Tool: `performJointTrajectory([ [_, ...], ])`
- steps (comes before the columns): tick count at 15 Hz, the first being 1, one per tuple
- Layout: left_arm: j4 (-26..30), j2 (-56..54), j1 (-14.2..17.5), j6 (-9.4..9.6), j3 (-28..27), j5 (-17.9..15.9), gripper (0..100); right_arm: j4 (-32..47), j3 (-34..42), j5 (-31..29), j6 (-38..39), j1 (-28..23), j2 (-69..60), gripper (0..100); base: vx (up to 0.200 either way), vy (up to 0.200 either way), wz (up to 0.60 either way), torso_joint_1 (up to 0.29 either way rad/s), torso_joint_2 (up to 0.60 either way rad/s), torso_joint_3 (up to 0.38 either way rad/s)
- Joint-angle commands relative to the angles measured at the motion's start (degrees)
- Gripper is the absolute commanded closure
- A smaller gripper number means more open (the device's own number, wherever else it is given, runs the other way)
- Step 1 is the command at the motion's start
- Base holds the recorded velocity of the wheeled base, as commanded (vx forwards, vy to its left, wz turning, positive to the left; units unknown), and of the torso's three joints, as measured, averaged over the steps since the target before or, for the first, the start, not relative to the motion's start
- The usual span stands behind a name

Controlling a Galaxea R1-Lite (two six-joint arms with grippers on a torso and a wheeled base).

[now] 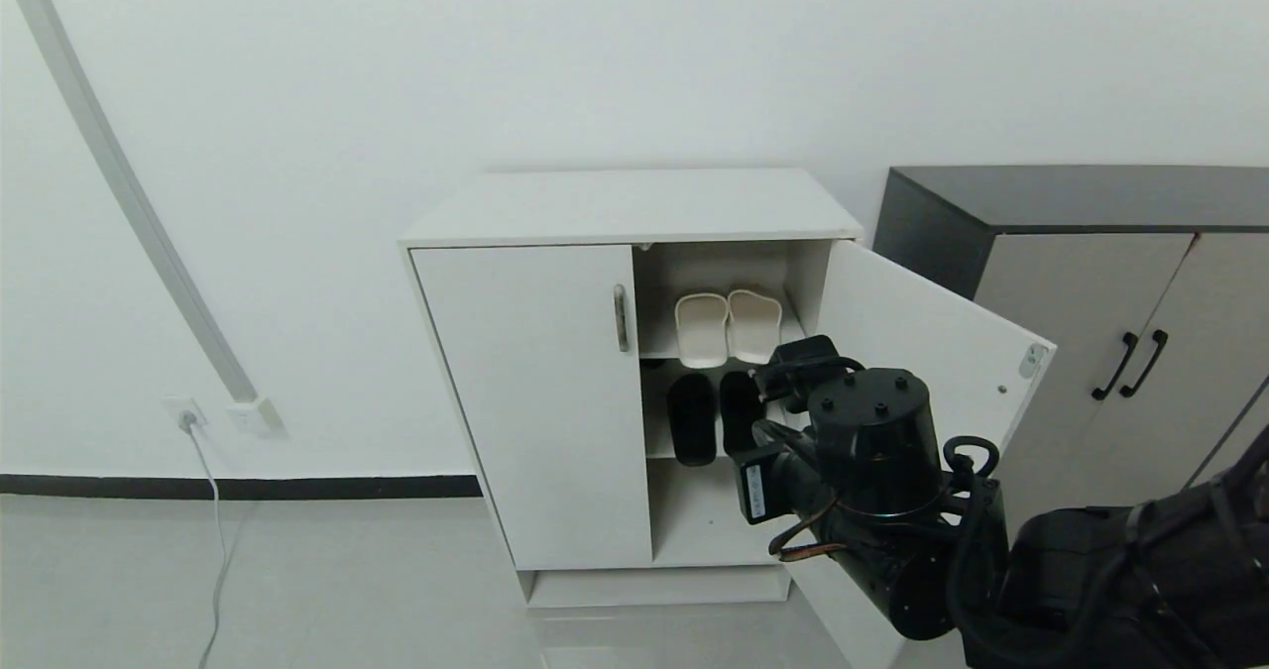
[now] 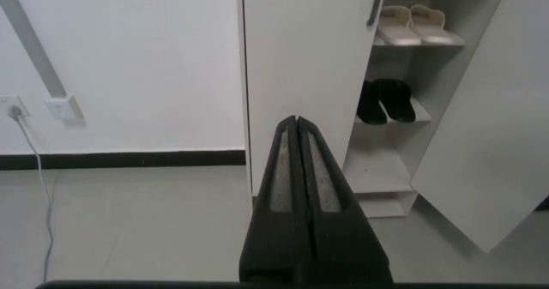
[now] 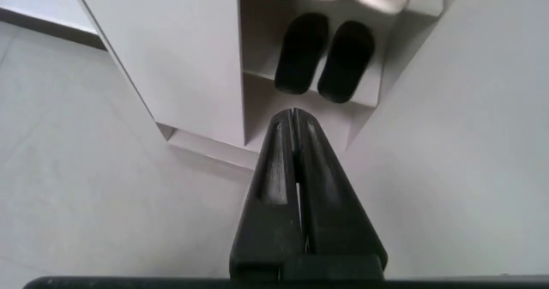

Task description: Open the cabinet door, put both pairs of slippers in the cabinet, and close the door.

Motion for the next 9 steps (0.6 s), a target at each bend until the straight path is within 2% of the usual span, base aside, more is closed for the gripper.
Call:
performJointTrajectory([
  [1,0.0,0.0,0.0,-0.01,-0.1,0.0,100,0.0,0.0,0.0,0.0,0.0,0.0,100,0.000,0.000,0.00,0.178,-0.50,-0.320],
  [9,0.0,0.0,0.0,-0.01,-0.1,0.0,100,0.0,0.2,0.0,0.0,0.0,0.0,100,0.000,0.000,0.00,0.209,-0.52,-0.319],
])
